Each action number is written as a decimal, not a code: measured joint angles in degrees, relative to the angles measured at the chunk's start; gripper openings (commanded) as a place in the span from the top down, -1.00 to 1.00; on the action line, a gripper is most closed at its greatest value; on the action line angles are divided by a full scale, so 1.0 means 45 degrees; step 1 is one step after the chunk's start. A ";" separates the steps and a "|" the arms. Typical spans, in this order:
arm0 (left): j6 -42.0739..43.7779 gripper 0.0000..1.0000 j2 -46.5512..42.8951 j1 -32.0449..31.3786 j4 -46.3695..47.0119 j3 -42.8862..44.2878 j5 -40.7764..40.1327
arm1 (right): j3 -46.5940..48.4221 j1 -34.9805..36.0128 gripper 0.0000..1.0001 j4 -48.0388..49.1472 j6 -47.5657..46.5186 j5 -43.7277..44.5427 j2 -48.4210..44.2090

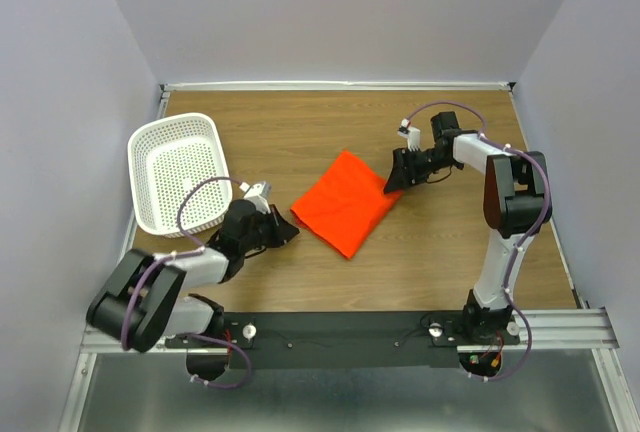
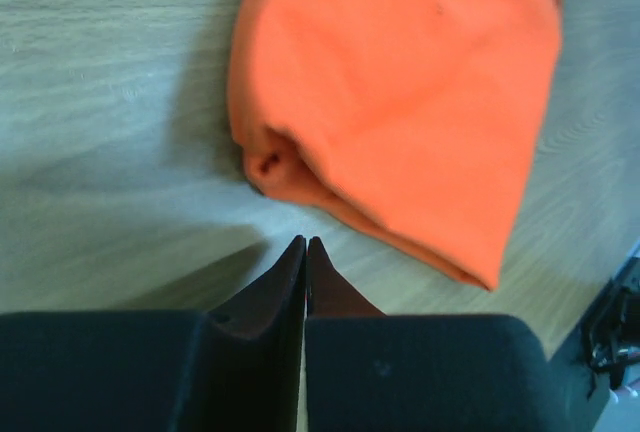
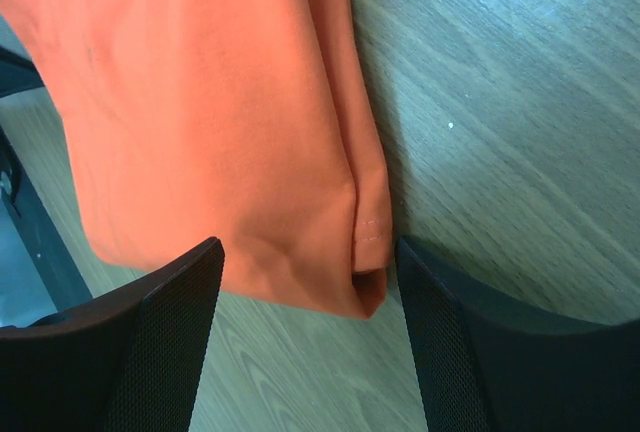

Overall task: Fold and stack the t-shirts
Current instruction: Neatly place the folded tshirt to the corner

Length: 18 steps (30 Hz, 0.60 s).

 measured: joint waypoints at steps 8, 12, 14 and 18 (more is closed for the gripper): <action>-0.0044 0.36 -0.5508 0.0068 -0.0801 -0.1069 -0.0049 | 0.0107 0.0000 -0.52 -0.0087 0.0010 -0.0253 0.0165; 0.0063 0.42 -0.5076 0.0228 -0.0763 -0.0287 -0.0180 | 0.0126 0.0000 -0.52 -0.0092 0.0010 -0.0350 0.0204; 0.0131 0.46 -0.3653 0.0291 -0.0617 0.0340 -0.0180 | 0.0141 0.0000 -0.52 -0.0102 0.0019 -0.0369 0.0223; 0.0204 0.58 -0.0967 0.0413 -0.0325 0.1083 -0.0185 | 0.0170 -0.0005 -0.51 -0.0121 0.0024 -0.0398 0.0262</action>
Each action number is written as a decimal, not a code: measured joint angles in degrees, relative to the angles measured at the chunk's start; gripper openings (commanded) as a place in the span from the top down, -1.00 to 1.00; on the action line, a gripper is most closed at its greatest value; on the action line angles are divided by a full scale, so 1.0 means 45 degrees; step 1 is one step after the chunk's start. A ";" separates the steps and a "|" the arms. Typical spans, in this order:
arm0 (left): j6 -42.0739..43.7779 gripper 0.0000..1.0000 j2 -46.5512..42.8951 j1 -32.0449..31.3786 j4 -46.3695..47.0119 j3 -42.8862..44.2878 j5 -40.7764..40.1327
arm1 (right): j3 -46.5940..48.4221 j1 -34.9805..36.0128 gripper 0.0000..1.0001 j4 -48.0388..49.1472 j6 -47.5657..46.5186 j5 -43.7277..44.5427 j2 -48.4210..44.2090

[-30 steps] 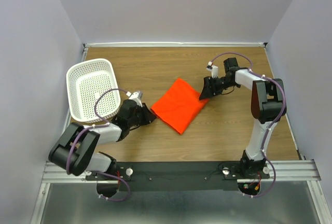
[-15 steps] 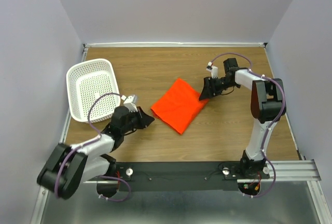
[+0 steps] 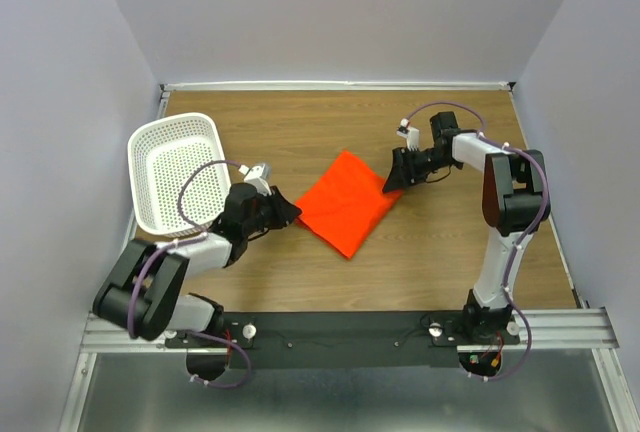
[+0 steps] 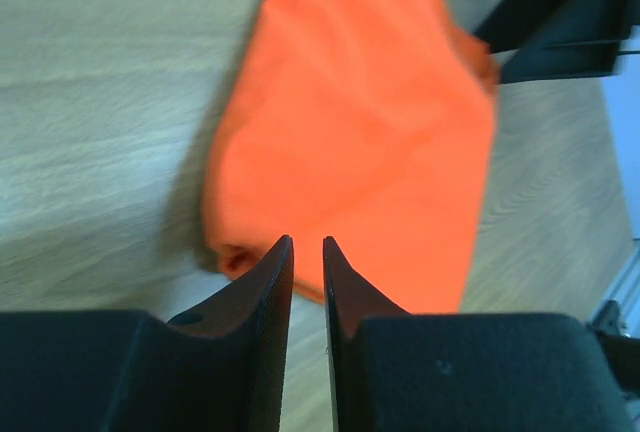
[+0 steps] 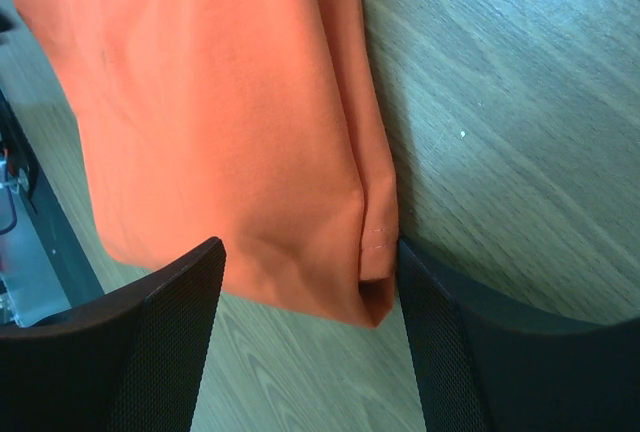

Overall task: Fold and stack the t-shirts
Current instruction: Neatly place the folded tshirt to the corner

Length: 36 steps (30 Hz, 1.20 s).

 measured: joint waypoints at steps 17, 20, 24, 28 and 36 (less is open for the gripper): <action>0.0267 0.04 -0.2346 0.0301 -0.0529 -0.0549 -0.0466 | 0.0146 -0.0005 -0.44 -0.0049 0.0087 -0.0228 0.0209; 0.0656 -0.02 -0.4430 0.0316 -0.1496 0.0112 -0.1161 | 0.0253 -0.0010 -0.40 -0.0107 0.0107 -0.0476 0.0389; 0.1166 -0.02 -0.6742 0.0335 -0.3065 0.0835 -0.2084 | 0.0355 0.0005 -0.26 -0.0209 0.0112 -0.0597 0.0534; 0.1156 -0.02 -0.8704 0.0340 -0.4367 0.0767 -0.2365 | 0.0359 0.0053 0.37 -0.0335 0.0141 -0.0597 0.0738; 0.0549 -0.02 -1.0535 0.0340 -0.5285 0.0248 -0.2157 | 0.0447 0.0063 0.99 -0.0699 0.0437 -0.0160 0.1098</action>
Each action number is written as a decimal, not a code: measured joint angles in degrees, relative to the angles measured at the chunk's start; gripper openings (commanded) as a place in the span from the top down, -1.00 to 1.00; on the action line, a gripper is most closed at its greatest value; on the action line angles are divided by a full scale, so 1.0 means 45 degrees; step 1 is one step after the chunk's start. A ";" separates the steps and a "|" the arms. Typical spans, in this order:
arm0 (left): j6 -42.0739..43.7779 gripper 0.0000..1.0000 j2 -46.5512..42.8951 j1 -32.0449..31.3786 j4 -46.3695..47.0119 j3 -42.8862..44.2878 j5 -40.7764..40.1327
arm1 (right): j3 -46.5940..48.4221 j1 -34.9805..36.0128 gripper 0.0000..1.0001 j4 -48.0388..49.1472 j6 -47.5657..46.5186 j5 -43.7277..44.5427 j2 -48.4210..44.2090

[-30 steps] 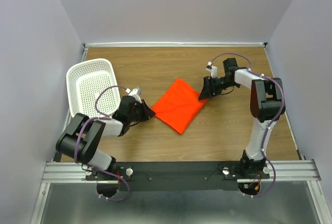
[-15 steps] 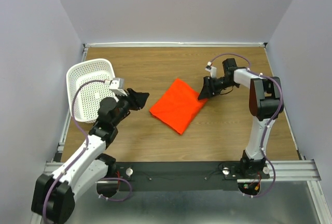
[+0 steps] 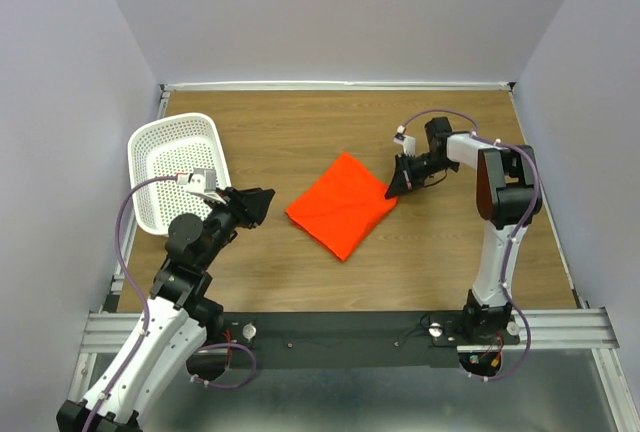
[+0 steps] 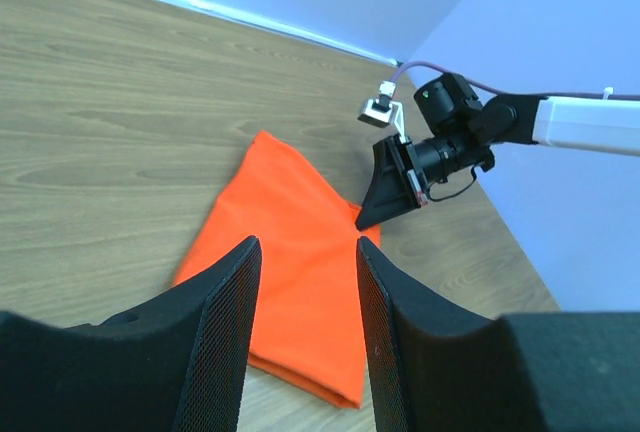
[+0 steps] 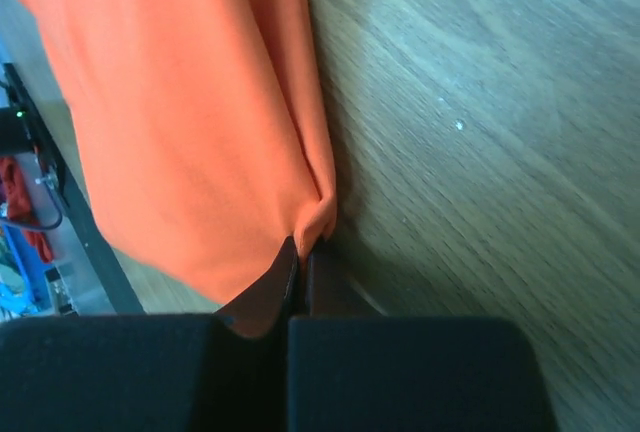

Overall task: Fold and stack the t-shirts
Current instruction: Neatly place the folded tshirt to the corner

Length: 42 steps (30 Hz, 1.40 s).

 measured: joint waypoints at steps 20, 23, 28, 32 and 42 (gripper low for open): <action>-0.0005 -0.02 0.0544 0.0000 -0.0068 -0.0005 0.0826 | 0.3264 -0.6863 0.98 0.1005 -0.1103 0.5955 0.0165; 0.0000 -0.02 0.0636 0.0000 -0.0015 -0.0010 0.0869 | 0.3677 -0.6917 0.98 0.1137 -0.1171 0.6737 0.0355; 0.0000 -0.02 0.0656 0.0000 0.0019 -0.0049 0.0957 | 0.4158 -0.6878 0.87 0.1384 -0.1355 0.7830 0.0364; 0.0087 -0.03 0.0675 0.0000 0.0063 -0.0049 0.0976 | 0.4143 -0.6892 0.63 0.1797 -0.1598 0.8602 0.0301; 0.0607 -0.71 0.1146 0.0000 0.0039 0.0495 0.0942 | 0.2880 -0.6892 -0.16 0.2516 -0.2458 0.9476 -0.1763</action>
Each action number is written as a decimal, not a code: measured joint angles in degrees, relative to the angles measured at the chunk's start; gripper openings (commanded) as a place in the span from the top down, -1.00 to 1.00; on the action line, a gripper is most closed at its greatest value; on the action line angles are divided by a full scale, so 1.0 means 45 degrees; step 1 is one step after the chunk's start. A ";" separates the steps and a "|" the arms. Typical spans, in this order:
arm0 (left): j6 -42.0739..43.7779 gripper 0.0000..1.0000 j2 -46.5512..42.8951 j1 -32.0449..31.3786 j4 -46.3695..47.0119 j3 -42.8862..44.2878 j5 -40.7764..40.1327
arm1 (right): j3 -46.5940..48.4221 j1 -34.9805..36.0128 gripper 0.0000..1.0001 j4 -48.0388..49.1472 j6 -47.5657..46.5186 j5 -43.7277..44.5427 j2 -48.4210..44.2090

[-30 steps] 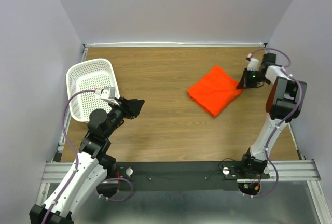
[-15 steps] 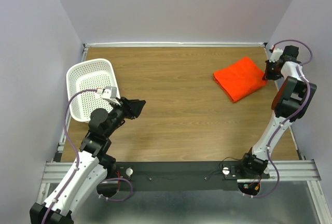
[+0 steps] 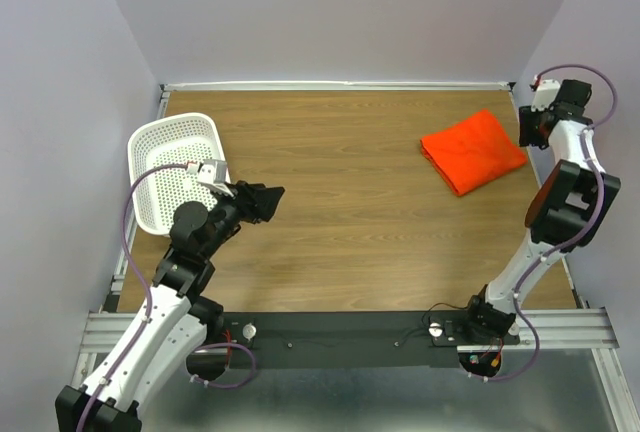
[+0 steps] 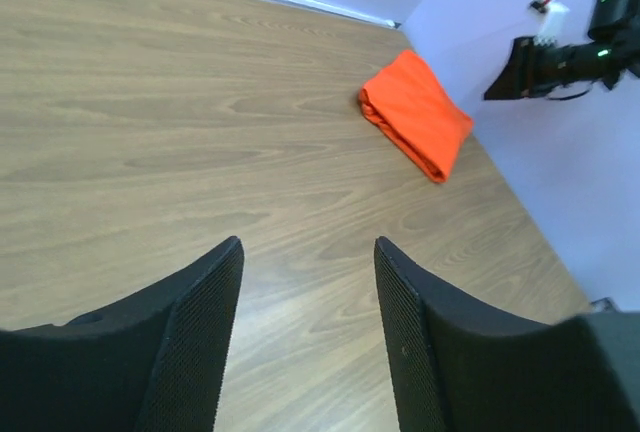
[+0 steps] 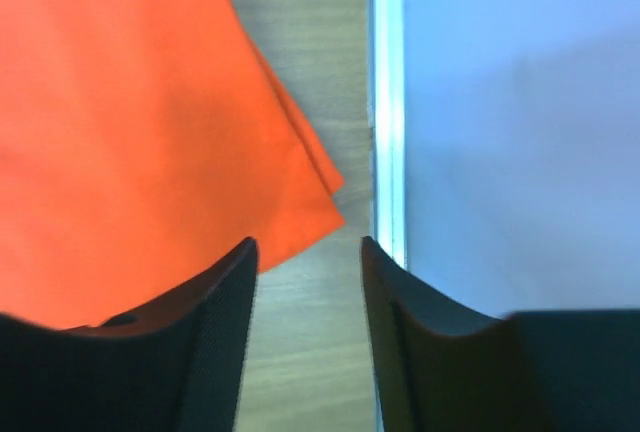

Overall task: Fold and stack the t-shirts
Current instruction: Neatly place the folded tshirt to the corner, then reset both grippers

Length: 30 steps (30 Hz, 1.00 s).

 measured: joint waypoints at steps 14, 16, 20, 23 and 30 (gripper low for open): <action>0.3633 -0.97 0.2317 0.0083 -0.1807 0.4741 -0.4299 | -0.6076 0.3361 -1.00 0.0170 -0.1515 -0.4488 -0.9078; 0.4410 -0.97 0.2297 0.0131 -0.2186 0.4789 -0.5192 | -0.6411 0.3143 -1.00 0.0432 -0.0860 -0.4619 -1.0006; 0.5605 -0.97 0.1515 0.0146 -0.2477 0.4401 -0.5935 | -0.7325 0.2691 -1.00 0.1200 0.1127 -0.4099 -1.1540; 0.6013 -0.97 0.0267 0.0155 -0.2458 0.3701 -0.5931 | -0.8417 0.2307 -1.00 0.2186 0.3113 -0.2511 -1.2648; 0.6348 -0.97 -0.1345 0.0155 -0.2215 0.3075 -0.5824 | -0.9510 0.2195 -1.00 0.3279 0.6178 0.1457 -1.3372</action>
